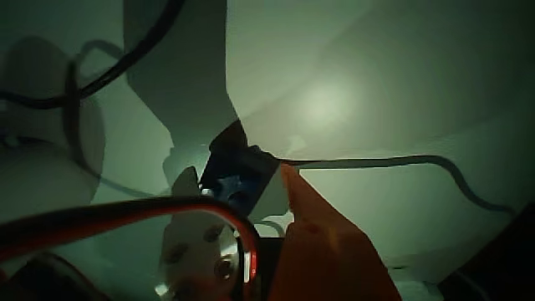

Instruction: Grab the blue brick and put it into the cup

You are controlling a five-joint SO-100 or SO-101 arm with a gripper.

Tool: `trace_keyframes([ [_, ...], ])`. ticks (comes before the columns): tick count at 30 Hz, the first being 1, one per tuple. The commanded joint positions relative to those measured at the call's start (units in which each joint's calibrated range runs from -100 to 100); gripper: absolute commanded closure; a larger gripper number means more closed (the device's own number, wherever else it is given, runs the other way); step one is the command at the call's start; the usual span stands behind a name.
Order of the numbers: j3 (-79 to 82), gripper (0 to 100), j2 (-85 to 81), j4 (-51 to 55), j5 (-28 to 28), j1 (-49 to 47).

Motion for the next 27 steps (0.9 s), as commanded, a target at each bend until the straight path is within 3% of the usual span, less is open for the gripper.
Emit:
trace_keyframes([
  [1,-5.6,66,3.2,0.9,2.6,-0.8],
  [6,-7.1,69,6.3,-1.0,5.2,-1.2],
  [11,-11.1,82,11.0,-1.2,5.1,-1.7],
  [17,-10.5,67,10.9,2.9,6.1,-1.7],
  [20,-7.0,65,3.3,8.2,6.2,-0.7],
  [22,-0.2,65,-6.1,6.2,6.1,-0.2],
  [27,10.3,65,-19.1,3.4,-0.5,-0.3],
])
